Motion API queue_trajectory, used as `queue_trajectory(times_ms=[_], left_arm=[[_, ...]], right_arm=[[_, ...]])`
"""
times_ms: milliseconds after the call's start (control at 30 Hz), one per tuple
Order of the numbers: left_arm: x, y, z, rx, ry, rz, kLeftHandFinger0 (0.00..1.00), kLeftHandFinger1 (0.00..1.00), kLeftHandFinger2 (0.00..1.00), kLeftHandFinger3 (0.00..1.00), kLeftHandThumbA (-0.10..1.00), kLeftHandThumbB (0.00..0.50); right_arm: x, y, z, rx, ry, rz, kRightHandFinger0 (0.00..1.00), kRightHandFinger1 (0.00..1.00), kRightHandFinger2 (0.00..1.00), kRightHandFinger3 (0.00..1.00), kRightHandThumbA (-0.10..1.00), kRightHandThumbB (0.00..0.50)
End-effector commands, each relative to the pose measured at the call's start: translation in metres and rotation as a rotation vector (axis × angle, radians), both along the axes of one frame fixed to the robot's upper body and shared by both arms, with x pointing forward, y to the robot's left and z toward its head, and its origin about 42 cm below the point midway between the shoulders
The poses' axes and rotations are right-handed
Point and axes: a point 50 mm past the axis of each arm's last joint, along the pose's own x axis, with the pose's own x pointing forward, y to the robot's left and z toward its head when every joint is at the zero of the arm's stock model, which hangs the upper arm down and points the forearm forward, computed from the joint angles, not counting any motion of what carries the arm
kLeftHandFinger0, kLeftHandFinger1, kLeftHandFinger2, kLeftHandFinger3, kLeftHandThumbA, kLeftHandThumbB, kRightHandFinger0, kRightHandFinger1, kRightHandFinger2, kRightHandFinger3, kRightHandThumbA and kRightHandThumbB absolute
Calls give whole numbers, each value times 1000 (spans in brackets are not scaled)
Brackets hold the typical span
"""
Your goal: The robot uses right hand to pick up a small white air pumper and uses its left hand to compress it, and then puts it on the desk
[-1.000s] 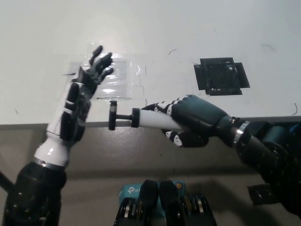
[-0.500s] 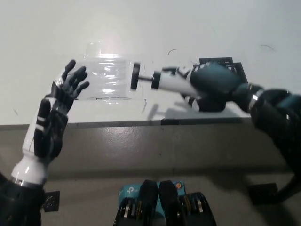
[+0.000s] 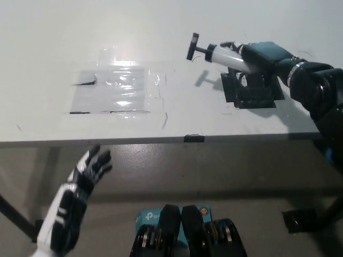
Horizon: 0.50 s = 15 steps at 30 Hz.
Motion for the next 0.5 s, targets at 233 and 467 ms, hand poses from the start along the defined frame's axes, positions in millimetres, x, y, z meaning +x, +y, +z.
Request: queue_trajectory(times_ms=[233,467], left_arm=[[-8,7,-15,19,-29,30,1000,1000,1000,1000,1000,145],[-12,13,-20,-14,5,57,1000,1000,1000,1000,1000,133]], right_arm=[[9,-22,-1,7,-141,-37,114,613,897,922,-100,181],[3,-30,-17,40,100,-41,1000,1000,1000,1000,528,424]])
